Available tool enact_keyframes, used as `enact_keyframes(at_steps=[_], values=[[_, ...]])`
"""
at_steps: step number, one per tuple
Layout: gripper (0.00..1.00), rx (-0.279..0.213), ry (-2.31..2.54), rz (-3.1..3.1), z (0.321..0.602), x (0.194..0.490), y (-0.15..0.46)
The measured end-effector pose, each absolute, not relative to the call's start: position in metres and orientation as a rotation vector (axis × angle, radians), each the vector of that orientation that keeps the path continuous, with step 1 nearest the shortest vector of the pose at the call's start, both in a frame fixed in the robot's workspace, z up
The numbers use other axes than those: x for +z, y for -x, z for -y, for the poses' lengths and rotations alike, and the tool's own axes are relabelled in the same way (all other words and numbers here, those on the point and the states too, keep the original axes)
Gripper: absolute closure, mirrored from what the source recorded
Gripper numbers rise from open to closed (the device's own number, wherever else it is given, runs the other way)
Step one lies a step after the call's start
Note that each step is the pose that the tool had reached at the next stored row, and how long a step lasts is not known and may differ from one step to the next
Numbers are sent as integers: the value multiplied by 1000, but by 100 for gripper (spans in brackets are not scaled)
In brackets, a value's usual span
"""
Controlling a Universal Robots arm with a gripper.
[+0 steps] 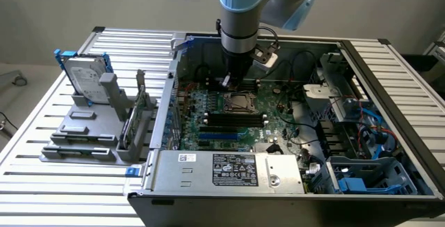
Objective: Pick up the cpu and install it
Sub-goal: 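Install the first cpu locking lever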
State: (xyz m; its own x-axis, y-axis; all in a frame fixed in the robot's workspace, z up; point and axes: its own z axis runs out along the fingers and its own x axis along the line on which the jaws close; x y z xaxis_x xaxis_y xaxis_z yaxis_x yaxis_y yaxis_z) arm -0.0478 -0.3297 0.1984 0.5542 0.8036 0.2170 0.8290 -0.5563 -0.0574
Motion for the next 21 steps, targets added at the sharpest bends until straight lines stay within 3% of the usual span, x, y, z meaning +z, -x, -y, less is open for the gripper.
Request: enact_keyframes(at_steps=[21], values=[[89, -246, 2636, 1395, 330, 198, 40]])
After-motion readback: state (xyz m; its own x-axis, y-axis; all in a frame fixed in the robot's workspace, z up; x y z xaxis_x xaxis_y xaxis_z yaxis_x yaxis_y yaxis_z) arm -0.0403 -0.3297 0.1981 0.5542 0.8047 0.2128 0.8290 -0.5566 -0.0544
